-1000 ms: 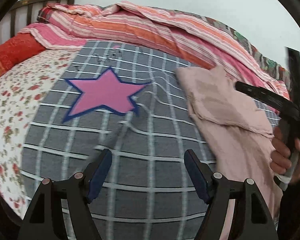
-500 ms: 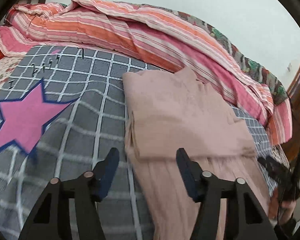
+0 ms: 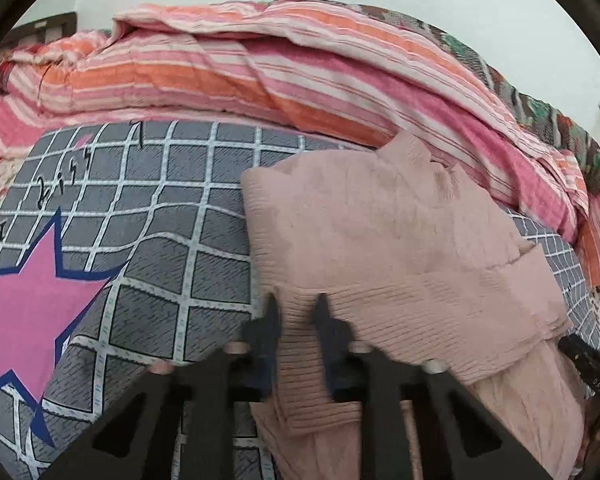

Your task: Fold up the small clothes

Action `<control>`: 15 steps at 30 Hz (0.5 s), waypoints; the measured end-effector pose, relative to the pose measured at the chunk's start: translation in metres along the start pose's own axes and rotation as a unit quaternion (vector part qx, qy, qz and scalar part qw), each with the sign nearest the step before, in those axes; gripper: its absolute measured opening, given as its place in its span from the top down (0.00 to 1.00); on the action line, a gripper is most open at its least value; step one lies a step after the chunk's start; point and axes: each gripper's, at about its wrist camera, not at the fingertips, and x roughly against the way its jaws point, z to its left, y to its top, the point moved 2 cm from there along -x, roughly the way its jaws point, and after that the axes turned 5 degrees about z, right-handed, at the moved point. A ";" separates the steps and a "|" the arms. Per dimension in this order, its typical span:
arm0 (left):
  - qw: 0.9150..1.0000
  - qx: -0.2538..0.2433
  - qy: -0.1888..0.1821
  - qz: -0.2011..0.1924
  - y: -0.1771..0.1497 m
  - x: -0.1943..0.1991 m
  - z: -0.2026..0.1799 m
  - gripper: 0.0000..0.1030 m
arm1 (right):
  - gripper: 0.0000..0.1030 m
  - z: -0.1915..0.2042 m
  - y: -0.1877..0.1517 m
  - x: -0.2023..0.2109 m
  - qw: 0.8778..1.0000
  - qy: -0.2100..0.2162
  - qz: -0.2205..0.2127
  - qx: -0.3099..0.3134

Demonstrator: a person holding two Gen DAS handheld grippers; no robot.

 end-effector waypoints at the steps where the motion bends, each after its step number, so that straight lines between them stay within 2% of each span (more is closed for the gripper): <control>1: 1.000 -0.002 0.000 0.002 0.001 0.001 -0.001 0.94 | 0.38 0.004 0.001 0.006 1.000 0.005 -0.007 0.006; 5: 1.000 -0.011 -0.006 -0.011 0.009 0.011 -0.007 0.95 | 0.37 0.016 0.015 0.030 0.998 0.030 -0.038 0.031; 8: 0.999 -0.012 -0.015 -0.028 0.028 0.019 -0.015 0.95 | 0.36 0.022 0.034 0.028 0.998 0.020 -0.043 0.042; 12: 0.998 -0.018 -0.022 -0.054 0.059 0.028 -0.025 0.95 | 0.36 0.016 0.057 0.013 0.999 0.015 -0.042 0.016; 15: 0.998 -0.041 0.023 -0.041 0.064 0.012 -0.029 0.95 | 0.36 0.009 0.056 -0.009 0.999 -0.027 -0.024 -0.007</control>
